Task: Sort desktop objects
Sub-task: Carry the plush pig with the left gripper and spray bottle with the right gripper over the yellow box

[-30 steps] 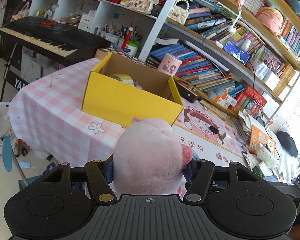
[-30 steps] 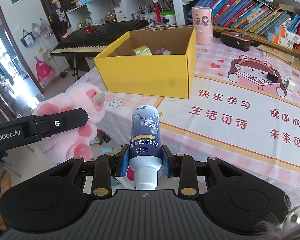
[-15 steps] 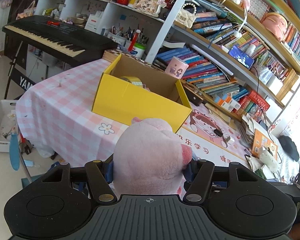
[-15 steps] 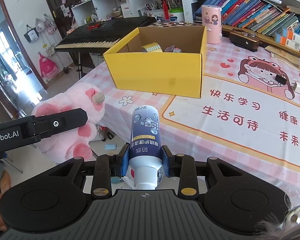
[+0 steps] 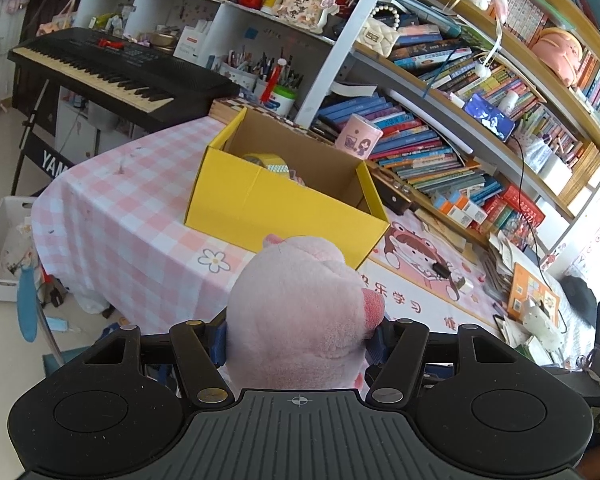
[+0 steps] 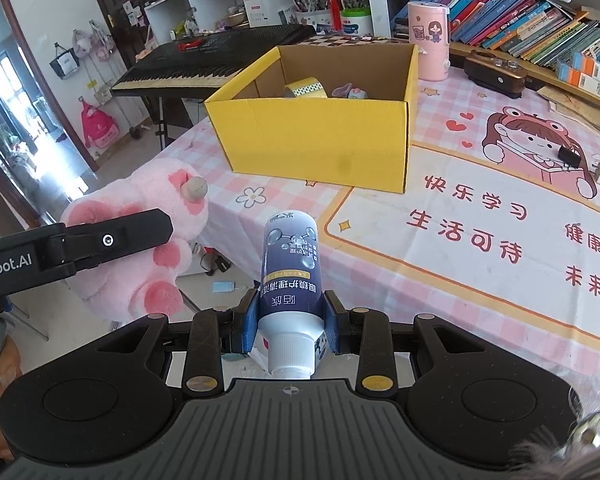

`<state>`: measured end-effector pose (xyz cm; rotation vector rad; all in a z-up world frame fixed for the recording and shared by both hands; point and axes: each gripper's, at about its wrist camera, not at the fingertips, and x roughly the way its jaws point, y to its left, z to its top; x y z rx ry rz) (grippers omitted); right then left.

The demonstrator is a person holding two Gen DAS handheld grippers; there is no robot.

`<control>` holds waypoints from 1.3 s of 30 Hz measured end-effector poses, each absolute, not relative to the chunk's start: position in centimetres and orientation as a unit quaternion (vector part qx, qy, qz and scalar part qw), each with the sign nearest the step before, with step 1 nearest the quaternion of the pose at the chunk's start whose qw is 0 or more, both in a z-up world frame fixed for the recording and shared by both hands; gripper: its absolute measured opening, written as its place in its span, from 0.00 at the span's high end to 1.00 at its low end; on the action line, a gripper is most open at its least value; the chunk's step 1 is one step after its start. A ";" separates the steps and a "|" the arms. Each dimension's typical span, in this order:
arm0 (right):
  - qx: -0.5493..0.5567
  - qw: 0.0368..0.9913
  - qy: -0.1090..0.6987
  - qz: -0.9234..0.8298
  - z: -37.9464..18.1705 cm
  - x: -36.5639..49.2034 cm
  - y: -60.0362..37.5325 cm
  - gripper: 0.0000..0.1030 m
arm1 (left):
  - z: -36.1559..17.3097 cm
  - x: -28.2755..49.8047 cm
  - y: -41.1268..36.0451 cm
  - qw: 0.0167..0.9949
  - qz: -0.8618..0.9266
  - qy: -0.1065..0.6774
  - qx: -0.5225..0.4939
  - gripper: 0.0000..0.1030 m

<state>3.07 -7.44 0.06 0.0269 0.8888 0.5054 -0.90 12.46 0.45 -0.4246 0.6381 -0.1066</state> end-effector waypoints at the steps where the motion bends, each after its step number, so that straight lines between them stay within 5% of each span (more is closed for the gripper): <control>1: 0.015 0.872 0.424 0.244 0.1 3.4 -7.4 0.71 | 0.6 -0.7 12.4 0.927 -0.050 0.311 -0.204 0.40; 25: 0.057 0.895 0.353 0.267 6.2 15.5 -7.3 0.70 | 6.3 9.5 12.4 0.962 -0.036 0.229 -0.145 0.40; 39: 0.040 0.910 0.336 0.240 5.6 23.7 -7.0 0.71 | 4.7 17.0 11.4 0.966 -0.010 0.239 -0.096 0.40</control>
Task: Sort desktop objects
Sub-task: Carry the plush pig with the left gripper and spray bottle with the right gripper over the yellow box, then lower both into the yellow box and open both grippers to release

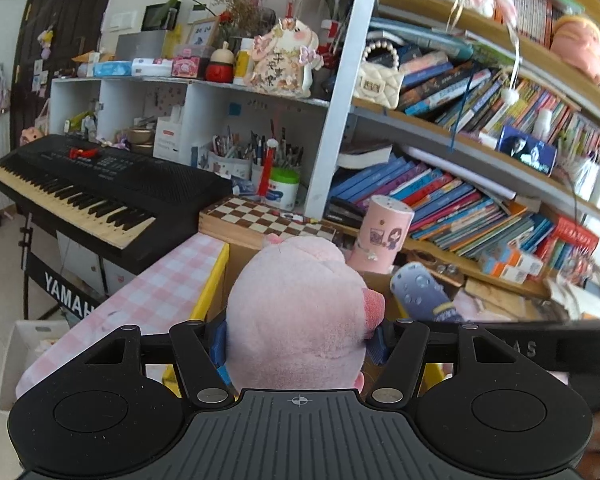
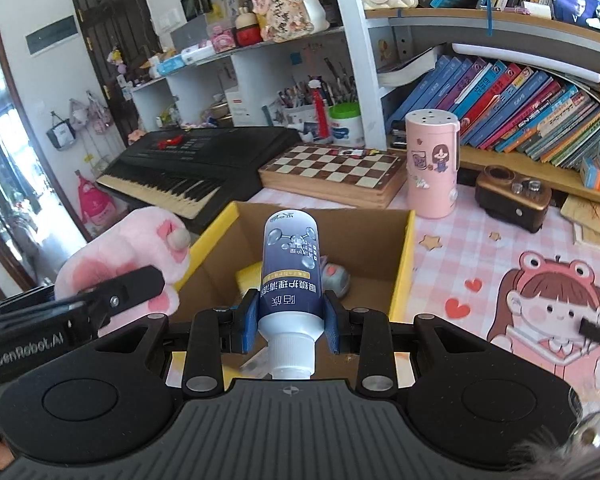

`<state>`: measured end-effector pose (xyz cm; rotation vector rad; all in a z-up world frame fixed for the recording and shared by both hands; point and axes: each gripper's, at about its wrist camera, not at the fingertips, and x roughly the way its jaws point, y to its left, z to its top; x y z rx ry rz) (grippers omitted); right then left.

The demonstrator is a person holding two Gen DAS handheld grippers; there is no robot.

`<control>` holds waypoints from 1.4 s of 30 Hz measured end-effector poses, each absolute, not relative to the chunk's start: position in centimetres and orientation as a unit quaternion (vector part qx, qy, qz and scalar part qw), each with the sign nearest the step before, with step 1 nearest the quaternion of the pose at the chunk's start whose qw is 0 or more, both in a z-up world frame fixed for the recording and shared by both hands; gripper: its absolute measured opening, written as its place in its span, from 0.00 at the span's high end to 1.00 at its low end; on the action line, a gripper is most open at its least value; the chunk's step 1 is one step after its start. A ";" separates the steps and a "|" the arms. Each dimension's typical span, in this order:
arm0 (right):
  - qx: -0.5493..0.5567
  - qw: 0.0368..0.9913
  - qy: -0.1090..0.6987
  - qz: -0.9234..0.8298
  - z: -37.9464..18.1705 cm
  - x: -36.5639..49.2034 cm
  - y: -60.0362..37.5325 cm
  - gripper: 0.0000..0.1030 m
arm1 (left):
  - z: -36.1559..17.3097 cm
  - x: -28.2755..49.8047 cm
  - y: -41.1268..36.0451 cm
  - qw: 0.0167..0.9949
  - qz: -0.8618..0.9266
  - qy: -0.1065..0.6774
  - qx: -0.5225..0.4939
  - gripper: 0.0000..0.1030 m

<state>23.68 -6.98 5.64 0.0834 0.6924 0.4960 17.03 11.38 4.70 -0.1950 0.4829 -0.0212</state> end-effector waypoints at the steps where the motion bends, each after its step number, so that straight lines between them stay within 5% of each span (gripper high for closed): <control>1: 0.038 0.910 0.338 0.238 5.4 24.3 -6.9 0.71 | 4.4 17.4 11.3 0.966 -0.009 0.242 -0.092 0.40; 33: -0.197 0.849 0.403 0.279 -2.2 35.4 -1.5 0.70 | -3.3 24.9 6.6 0.916 -0.070 0.394 -0.015 0.39; 42: -0.285 0.832 0.383 0.283 -3.3 36.0 -0.7 0.70 | -3.6 25.2 6.5 0.915 -0.063 0.399 -0.022 0.31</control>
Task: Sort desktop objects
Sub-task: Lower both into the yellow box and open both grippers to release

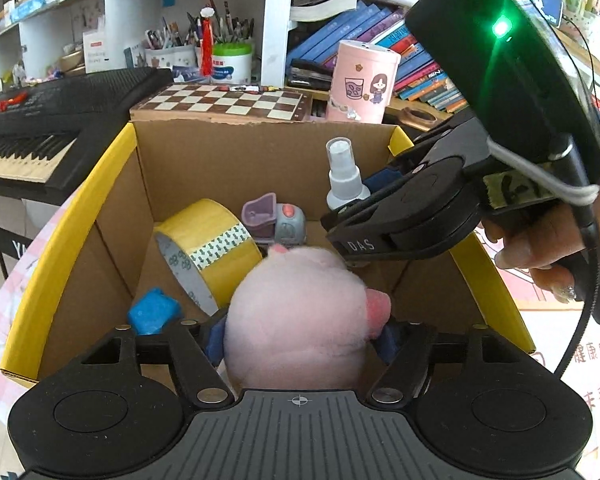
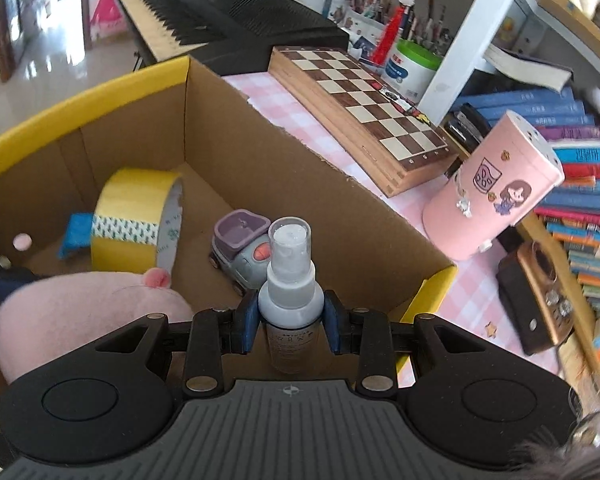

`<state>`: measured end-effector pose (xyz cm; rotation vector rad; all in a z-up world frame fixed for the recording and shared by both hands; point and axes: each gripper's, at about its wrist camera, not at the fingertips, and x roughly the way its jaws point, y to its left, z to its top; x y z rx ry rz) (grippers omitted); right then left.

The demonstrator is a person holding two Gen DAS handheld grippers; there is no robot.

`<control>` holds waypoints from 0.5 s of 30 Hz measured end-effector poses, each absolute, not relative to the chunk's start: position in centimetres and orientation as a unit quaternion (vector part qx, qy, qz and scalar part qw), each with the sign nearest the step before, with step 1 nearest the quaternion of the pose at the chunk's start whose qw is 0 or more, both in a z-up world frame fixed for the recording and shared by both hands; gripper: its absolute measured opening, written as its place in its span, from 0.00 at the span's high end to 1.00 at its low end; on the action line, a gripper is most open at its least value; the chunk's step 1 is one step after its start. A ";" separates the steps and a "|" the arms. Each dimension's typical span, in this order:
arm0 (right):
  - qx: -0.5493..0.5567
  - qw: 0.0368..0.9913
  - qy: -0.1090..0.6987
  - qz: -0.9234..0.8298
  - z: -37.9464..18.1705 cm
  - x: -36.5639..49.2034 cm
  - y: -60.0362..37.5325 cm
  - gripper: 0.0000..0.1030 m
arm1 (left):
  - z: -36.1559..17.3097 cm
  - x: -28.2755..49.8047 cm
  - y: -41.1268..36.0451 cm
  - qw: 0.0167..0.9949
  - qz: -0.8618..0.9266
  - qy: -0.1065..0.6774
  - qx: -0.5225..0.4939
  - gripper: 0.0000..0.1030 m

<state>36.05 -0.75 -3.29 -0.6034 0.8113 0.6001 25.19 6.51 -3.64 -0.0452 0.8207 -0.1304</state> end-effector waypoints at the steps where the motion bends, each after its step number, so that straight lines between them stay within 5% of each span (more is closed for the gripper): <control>1: -0.291 0.832 0.379 0.282 -3.4 36.0 -0.7 0.70 | -3.6 25.2 6.4 0.915 -0.062 0.398 -0.022 0.31; 5: -0.290 0.837 0.366 0.285 -3.7 36.0 -0.9 0.67 | -3.3 24.8 6.3 0.921 -0.058 0.383 -0.021 0.30; 9: -0.277 0.843 0.362 0.286 -3.4 35.8 -1.0 0.52 | -2.4 23.8 6.6 0.934 -0.047 0.354 -0.029 0.26; 15: -0.214 0.867 0.351 0.280 -1.3 35.3 -2.2 0.48 | -0.4 21.9 7.8 0.949 -0.019 0.311 -0.053 0.22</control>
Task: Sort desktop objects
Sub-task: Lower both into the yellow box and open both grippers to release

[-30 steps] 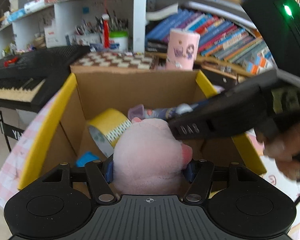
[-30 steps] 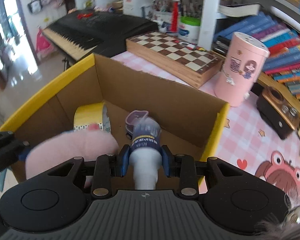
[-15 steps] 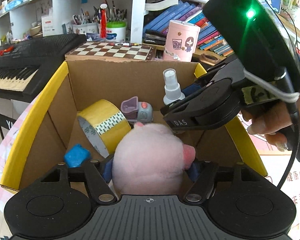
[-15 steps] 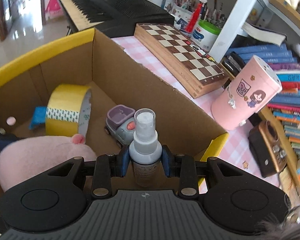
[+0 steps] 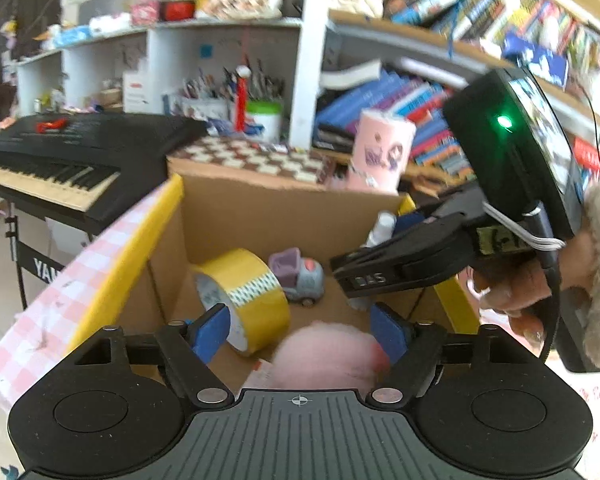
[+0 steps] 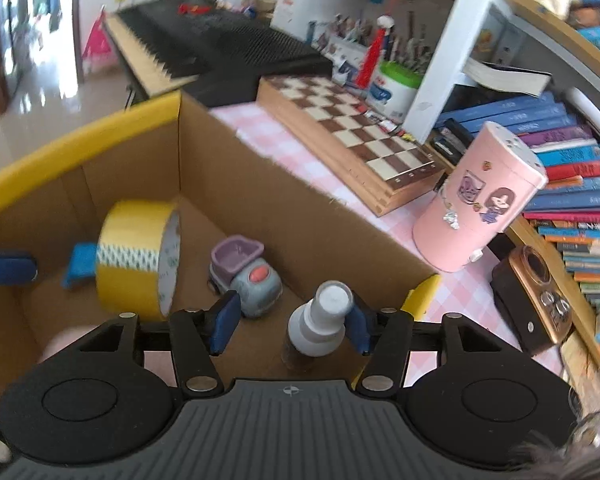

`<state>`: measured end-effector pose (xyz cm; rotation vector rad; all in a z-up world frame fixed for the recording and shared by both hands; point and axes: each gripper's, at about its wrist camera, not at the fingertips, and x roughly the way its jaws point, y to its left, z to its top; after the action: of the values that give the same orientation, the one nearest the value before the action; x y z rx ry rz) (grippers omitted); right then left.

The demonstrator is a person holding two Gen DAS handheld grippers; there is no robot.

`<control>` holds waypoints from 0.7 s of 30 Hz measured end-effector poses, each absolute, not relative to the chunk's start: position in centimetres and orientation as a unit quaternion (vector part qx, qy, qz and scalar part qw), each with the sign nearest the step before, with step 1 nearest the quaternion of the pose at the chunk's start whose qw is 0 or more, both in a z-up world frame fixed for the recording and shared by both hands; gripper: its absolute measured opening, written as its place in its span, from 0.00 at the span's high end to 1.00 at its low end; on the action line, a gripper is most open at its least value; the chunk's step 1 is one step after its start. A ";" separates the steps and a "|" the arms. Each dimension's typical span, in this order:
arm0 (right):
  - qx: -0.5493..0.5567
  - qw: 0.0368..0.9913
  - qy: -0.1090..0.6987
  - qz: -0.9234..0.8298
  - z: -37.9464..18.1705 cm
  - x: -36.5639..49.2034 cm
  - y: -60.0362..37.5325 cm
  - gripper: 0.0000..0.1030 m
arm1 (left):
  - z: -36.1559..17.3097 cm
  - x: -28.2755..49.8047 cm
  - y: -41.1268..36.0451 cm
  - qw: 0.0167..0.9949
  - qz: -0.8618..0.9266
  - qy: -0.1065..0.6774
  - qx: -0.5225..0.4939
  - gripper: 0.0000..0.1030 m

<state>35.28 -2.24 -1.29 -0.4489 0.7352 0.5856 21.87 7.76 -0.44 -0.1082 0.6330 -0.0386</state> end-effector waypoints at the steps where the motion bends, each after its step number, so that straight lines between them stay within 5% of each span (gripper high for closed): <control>1: -0.206 0.871 0.348 0.278 -0.9 35.1 -2.5 0.48 | 0.0 21.6 8.0 0.951 -0.014 0.305 -0.057 0.21; 21: -0.070 0.932 0.283 0.215 5.5 26.1 -8.2 0.43 | 4.8 14.5 10.5 0.970 0.029 0.225 -0.091 0.16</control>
<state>26.10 -8.20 5.50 -0.1433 0.5786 0.4400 14.50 10.46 4.75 -0.1830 0.4550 0.0580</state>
